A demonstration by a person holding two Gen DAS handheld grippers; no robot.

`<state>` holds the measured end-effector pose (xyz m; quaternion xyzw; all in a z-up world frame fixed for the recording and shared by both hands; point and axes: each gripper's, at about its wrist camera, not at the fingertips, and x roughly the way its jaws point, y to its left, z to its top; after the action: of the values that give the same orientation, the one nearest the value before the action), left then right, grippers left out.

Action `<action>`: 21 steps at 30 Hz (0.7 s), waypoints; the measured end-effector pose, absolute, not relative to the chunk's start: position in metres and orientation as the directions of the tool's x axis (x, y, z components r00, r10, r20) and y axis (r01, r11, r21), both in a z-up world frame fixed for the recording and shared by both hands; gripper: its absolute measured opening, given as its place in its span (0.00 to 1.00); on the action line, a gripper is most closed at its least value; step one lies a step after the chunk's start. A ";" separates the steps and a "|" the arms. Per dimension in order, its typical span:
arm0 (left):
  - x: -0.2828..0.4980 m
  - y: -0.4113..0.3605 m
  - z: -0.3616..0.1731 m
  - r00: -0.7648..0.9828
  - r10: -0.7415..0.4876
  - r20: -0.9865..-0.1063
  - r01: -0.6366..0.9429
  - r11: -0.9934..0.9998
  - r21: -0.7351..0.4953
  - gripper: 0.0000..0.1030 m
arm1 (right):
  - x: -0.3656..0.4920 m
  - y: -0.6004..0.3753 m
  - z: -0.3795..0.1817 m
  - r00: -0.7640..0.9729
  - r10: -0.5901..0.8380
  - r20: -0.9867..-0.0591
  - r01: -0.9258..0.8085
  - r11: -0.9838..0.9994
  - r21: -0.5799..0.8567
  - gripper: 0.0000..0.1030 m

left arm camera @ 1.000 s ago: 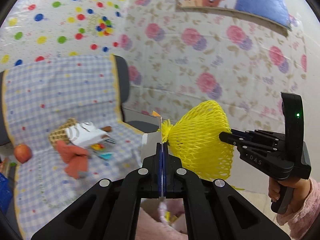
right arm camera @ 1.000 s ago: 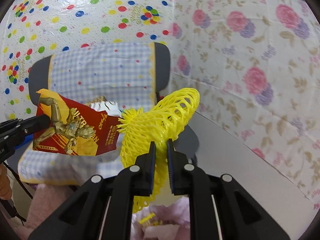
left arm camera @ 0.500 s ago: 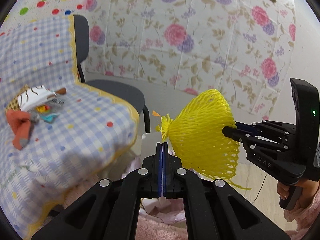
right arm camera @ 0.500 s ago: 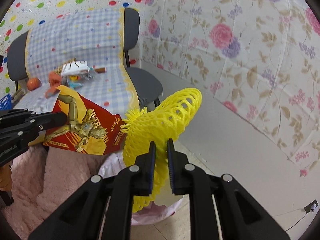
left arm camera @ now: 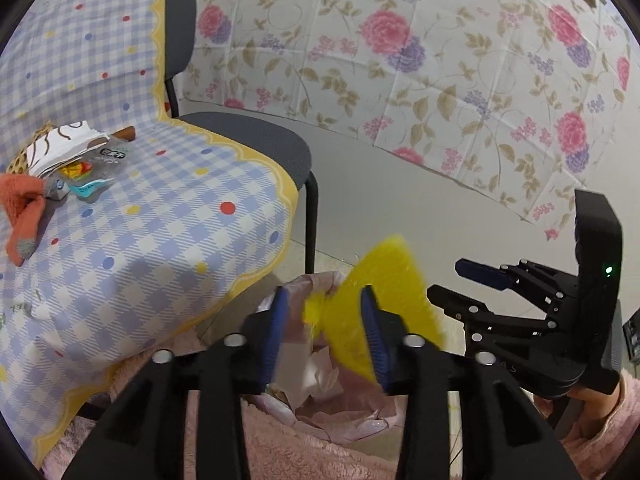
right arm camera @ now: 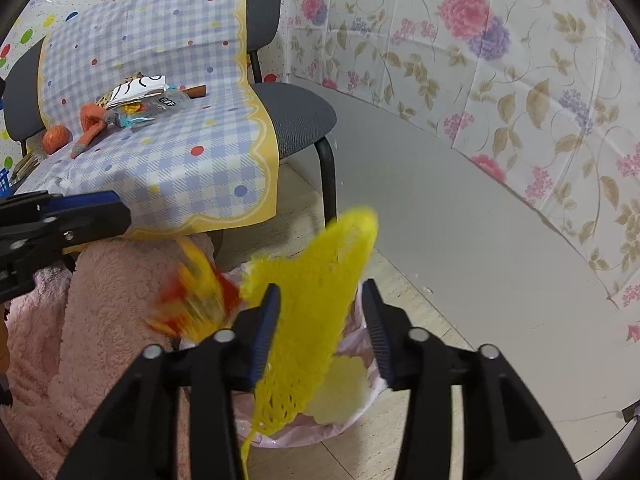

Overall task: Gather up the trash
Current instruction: 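Open both grippers to drop the card and net bag into the bin, then move both grippers back over the seat, left toward the orange glove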

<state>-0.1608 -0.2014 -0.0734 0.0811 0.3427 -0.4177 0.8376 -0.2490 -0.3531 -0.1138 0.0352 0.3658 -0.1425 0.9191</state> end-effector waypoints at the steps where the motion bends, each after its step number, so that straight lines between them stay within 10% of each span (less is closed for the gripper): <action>1: -0.159 -0.199 -0.072 0.423 -0.641 -0.640 0.749 0.645 -0.151 0.40 | -0.249 -0.354 -0.113 0.694 -0.234 -0.681 0.289 0.957 -0.035 0.42; 21: -0.145 -0.118 -0.040 0.625 -0.518 -0.584 0.579 0.809 -0.098 0.73 | -0.252 -0.341 -0.037 0.827 -0.170 -0.536 0.243 0.968 0.068 0.46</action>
<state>-0.1450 -0.1180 -0.0403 0.0497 0.3078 -0.3047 0.8999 -0.2520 -0.3414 -0.0373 0.0667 0.2737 -0.1081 0.9534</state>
